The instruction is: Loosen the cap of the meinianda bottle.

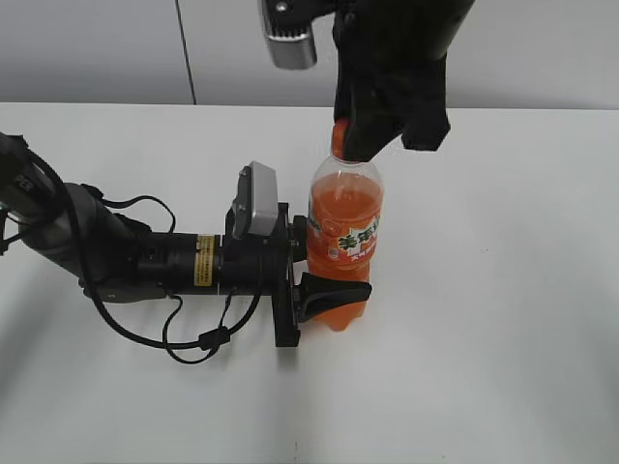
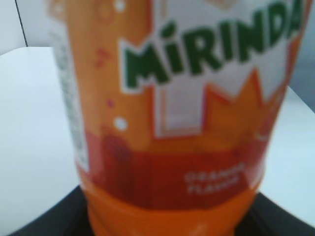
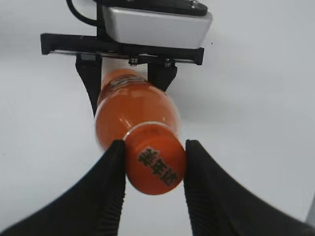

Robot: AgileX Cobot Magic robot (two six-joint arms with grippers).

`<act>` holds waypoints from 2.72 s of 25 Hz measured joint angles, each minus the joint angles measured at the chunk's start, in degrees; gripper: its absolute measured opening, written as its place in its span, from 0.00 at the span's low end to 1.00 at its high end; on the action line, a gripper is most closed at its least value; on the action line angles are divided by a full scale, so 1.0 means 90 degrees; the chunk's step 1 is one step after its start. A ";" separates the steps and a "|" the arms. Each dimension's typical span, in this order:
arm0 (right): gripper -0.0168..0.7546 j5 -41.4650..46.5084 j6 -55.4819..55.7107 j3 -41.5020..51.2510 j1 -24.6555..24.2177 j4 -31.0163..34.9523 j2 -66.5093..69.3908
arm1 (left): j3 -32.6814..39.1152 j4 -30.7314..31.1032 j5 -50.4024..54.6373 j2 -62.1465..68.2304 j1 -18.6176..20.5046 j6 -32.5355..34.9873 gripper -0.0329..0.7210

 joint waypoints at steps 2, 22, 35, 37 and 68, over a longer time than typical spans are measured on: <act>0.37 0.0006 -0.0749 0.0000 0.0000 0.0000 -0.0008 | 0.0000 0.0005 0.0000 0.0000 0.0000 0.0003 0.57; 0.37 0.0006 -0.3643 0.0000 0.0000 0.0084 -0.0021 | -0.0007 0.0020 0.0007 0.0000 0.0000 0.0008 0.57; 0.68 -0.0048 -0.2437 0.0000 0.0000 0.0303 -0.0021 | -0.0007 0.0024 0.0029 0.0000 0.0000 -0.0014 0.57; 0.70 -0.0052 -0.2229 0.0000 0.0000 0.0323 -0.0074 | -0.0007 0.0024 0.0029 0.0000 0.0000 -0.0014 0.57; 0.70 -0.0052 0.8573 -0.0027 0.0000 -0.0017 -0.0358 | -0.0007 0.0024 0.0010 0.0000 0.0000 -0.0014 0.57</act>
